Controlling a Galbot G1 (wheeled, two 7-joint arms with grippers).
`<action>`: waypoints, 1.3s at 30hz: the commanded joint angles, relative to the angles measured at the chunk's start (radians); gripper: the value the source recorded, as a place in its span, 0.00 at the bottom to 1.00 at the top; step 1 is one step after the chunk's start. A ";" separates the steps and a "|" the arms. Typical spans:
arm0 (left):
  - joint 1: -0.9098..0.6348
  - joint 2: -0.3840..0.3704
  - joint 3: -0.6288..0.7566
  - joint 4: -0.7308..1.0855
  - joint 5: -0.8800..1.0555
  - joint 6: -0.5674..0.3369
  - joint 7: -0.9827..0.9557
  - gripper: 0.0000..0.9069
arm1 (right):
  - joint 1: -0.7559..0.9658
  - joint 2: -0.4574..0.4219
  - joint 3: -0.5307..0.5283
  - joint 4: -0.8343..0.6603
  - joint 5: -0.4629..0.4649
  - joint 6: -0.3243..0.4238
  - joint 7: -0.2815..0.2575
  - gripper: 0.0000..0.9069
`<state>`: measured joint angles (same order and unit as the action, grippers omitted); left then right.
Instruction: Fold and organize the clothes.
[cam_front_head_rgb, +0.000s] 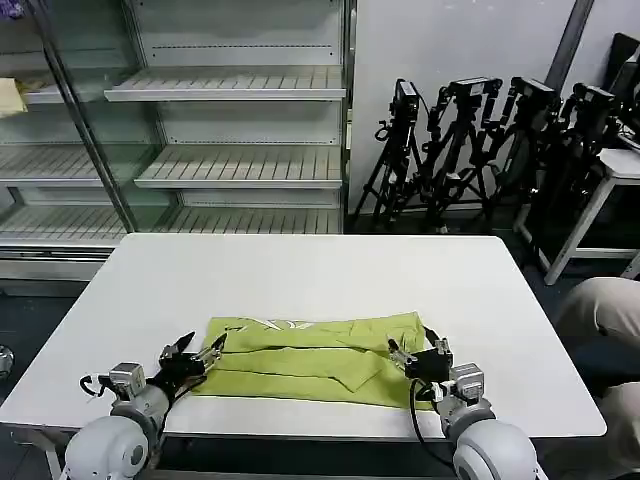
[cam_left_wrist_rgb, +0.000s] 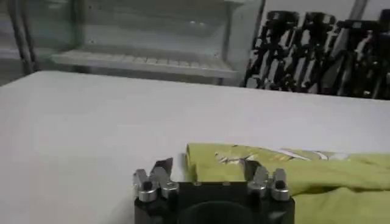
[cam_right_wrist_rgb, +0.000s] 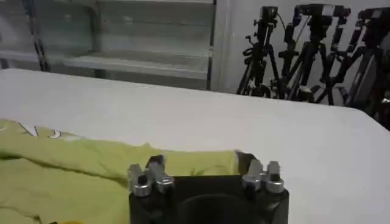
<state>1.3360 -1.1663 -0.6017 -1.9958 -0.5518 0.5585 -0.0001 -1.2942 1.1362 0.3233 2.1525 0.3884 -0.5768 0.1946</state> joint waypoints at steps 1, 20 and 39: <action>0.034 -0.025 0.016 -0.011 -0.102 0.017 -0.101 0.21 | -0.014 0.005 0.004 0.011 -0.006 0.001 0.000 1.00; 0.034 -0.030 0.032 -0.009 -0.111 0.017 -0.109 0.02 | -0.031 0.020 0.003 0.017 -0.039 0.000 0.003 1.00; -0.016 0.203 -0.173 0.028 0.016 0.018 -0.014 0.02 | -0.037 0.014 0.007 0.026 -0.052 0.002 0.008 1.00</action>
<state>1.3267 -1.1300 -0.6003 -2.0066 -0.5950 0.5779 -0.0727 -1.3305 1.1510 0.3282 2.1780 0.3384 -0.5765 0.2033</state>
